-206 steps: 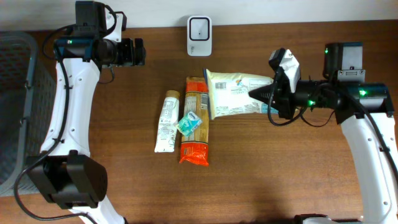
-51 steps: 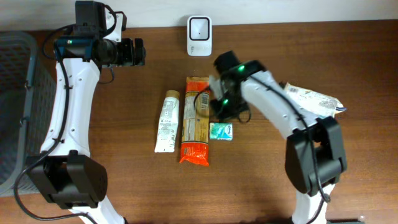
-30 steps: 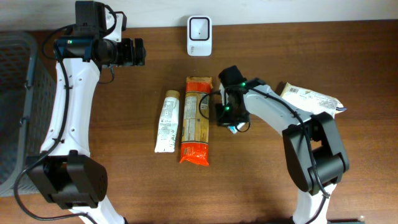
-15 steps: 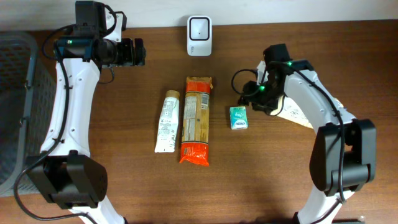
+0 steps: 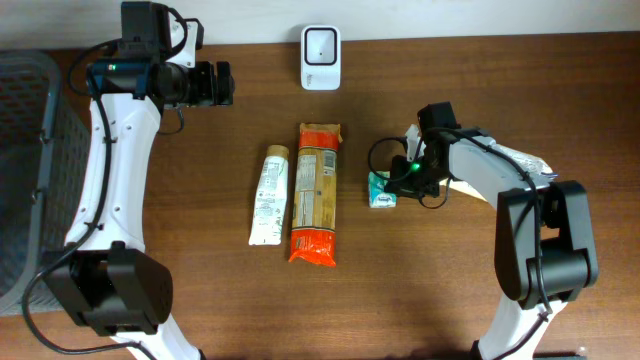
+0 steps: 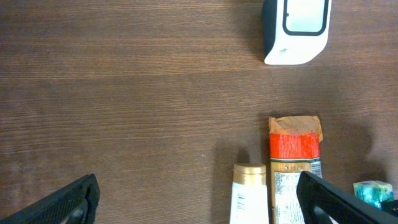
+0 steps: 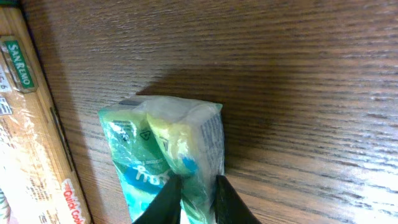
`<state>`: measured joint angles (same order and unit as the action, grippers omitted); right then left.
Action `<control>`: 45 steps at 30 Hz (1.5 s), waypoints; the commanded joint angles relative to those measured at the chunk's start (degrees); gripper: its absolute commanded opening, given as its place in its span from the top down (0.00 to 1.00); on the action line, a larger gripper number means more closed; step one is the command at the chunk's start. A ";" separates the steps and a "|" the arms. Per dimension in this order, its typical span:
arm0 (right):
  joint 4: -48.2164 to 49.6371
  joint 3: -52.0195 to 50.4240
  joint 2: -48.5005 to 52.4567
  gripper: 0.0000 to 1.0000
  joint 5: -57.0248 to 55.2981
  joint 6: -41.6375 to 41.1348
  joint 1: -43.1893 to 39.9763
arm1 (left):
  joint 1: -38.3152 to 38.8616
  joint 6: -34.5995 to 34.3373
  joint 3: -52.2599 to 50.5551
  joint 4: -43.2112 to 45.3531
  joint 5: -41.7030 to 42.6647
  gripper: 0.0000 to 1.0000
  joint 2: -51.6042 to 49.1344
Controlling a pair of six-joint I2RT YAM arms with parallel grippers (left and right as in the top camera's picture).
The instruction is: Scan the item barcode
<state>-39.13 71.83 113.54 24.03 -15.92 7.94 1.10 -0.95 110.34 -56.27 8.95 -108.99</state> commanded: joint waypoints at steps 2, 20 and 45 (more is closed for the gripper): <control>-0.61 -1.31 0.72 0.96 1.27 0.68 0.13 | -0.04 0.13 0.04 0.09 0.02 0.01 -0.02; 7.06 3.17 -9.05 0.96 64.92 4.87 -14.80 | -0.04 0.13 0.04 0.09 0.02 0.01 -0.02; 8.74 24.35 -9.94 0.96 27.56 -7.06 1.27 | -0.04 0.13 0.04 0.09 0.02 0.01 -0.02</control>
<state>-26.24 92.09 105.23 64.40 -26.68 6.37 1.10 -0.95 110.34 -56.27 8.95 -108.99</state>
